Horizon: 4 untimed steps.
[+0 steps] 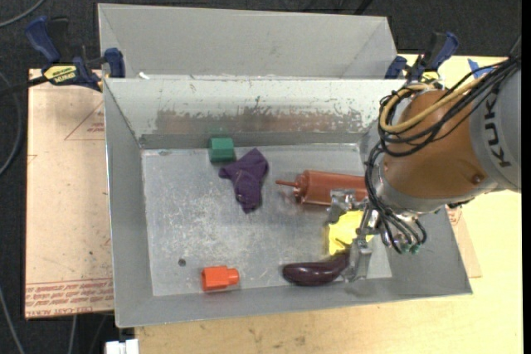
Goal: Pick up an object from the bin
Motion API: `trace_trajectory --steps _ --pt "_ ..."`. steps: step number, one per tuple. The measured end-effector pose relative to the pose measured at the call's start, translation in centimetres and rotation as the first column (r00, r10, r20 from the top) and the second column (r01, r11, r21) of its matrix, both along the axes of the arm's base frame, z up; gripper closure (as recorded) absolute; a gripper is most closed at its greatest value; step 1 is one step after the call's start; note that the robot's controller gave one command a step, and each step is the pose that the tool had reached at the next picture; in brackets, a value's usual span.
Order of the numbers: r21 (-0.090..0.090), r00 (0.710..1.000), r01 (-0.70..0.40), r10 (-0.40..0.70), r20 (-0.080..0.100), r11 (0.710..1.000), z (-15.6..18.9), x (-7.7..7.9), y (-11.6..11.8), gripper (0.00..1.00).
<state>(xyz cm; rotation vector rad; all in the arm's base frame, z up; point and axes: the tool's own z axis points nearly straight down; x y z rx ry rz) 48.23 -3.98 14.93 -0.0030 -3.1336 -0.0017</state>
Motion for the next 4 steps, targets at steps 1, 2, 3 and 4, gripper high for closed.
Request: trace_trajectory --steps 1,2,3,4 --pt "-0.001 1.0 -0.001 0.001 0.008 1.0 0.4 0.2 0.0 0.0" --pt "-0.001 0.991 -0.131 0.131 0.015 0.991 -2.6 0.2 -1.1 0.0" --pt "-0.004 0.955 -0.294 0.294 0.02 0.956 -7.3 0.2 -2.9 1.0" --pt "-0.004 0.955 -0.295 0.295 0.02 0.956 -7.3 0.2 -2.9 1.0"
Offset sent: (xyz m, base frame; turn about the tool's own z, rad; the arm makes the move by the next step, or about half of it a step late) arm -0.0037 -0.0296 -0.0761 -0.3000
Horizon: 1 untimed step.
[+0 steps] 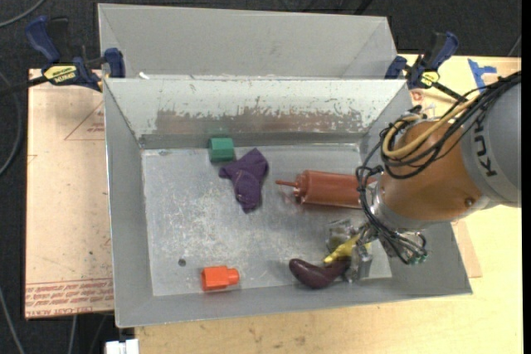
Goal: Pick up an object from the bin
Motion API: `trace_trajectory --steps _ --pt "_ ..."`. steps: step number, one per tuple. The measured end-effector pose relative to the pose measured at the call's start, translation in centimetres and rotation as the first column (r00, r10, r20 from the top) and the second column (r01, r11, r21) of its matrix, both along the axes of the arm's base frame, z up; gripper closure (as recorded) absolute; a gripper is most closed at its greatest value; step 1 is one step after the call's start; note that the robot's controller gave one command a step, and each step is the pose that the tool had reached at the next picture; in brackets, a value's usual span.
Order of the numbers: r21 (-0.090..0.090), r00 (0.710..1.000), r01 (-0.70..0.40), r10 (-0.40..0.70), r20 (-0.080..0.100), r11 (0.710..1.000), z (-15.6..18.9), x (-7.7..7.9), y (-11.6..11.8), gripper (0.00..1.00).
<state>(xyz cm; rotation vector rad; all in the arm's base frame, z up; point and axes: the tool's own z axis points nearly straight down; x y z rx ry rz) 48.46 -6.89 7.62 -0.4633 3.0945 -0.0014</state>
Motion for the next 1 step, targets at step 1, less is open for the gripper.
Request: trace_trajectory --steps 1 --pt "-0.001 1.0 -0.013 0.013 0.013 1.0 19.22 1.33 1.72 1.0"
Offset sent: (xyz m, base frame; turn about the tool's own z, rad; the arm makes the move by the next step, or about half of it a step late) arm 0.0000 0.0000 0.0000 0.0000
